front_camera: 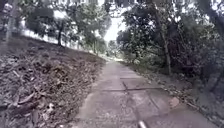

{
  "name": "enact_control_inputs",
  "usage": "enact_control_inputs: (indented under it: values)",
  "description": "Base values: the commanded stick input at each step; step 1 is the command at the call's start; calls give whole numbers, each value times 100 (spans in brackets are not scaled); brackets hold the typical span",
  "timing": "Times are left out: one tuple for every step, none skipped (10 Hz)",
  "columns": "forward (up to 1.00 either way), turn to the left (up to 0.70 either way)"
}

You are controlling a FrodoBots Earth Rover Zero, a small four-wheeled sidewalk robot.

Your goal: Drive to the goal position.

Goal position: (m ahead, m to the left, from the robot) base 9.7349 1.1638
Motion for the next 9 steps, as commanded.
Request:
enact_control_inputs:
  values:
    - [70, 0]
    - [70, 0]
    - [70, 0]
    - [70, 0]
    - [70, 0]
    - [70, 0]
    - [70, 0]
    - [70, 0]
    - [70, 0]
